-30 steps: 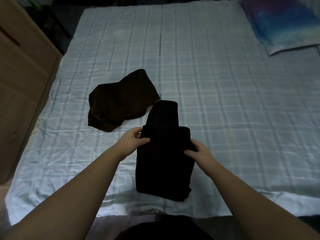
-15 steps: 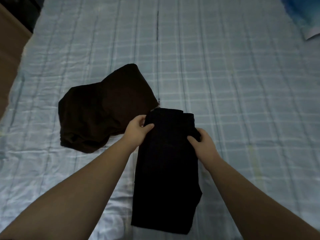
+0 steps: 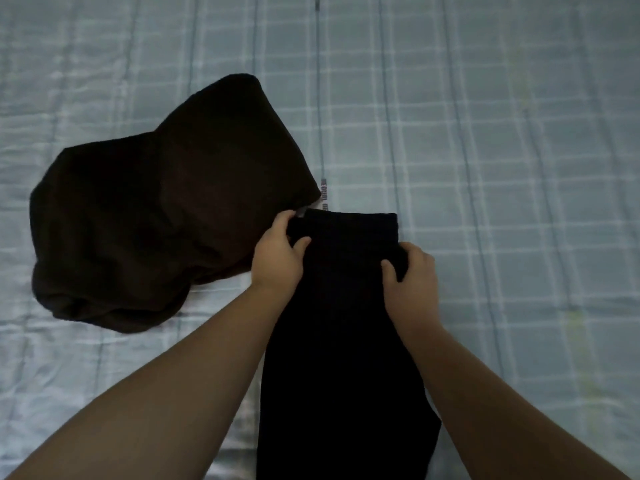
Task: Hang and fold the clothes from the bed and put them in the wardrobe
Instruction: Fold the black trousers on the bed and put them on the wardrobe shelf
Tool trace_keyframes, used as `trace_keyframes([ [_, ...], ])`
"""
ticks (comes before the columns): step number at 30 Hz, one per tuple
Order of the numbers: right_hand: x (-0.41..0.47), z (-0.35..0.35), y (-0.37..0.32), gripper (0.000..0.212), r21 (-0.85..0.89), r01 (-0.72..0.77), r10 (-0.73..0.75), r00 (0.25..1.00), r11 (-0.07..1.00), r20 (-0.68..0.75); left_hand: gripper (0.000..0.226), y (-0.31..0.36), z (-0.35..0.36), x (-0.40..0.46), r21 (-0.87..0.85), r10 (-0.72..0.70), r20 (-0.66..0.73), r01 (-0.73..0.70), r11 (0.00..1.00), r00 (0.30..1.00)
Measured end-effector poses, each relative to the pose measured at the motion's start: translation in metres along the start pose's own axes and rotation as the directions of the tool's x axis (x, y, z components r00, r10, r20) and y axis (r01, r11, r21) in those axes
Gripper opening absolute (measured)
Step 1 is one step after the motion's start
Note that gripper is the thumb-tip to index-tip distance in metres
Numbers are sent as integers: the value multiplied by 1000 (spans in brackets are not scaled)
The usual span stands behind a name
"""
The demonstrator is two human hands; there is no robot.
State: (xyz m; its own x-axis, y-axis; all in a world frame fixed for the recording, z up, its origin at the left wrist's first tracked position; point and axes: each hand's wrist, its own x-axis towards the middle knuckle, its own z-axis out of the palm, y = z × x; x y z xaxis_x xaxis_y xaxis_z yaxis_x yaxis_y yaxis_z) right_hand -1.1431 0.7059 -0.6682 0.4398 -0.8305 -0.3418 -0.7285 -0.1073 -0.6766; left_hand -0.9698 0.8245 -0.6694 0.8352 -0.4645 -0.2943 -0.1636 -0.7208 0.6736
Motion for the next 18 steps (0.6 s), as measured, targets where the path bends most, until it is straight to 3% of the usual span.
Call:
trace_keyframes([
  [4, 7, 7, -7, 46, -102, -4, 5, 1000, 995, 8, 25, -3, 2, 7, -21, -22, -65, 21, 1000, 998],
  [10, -9, 1, -2, 60, -181, 84, -89, 996, 980, -20, 53, -20, 6, -35, -36, 123, 36, -122, 992, 992],
  [13, -38, -2, 1, 66, -258, 205, -209, 978, 944, 11, 61, -30, -1, -71, 41, 168, 51, -170, 985, 984],
  [18, -106, 5, 19, 65, -405, 481, -420, 877, 778, 235, 62, -36, -5, -139, 330, 309, 122, -332, 884, 943],
])
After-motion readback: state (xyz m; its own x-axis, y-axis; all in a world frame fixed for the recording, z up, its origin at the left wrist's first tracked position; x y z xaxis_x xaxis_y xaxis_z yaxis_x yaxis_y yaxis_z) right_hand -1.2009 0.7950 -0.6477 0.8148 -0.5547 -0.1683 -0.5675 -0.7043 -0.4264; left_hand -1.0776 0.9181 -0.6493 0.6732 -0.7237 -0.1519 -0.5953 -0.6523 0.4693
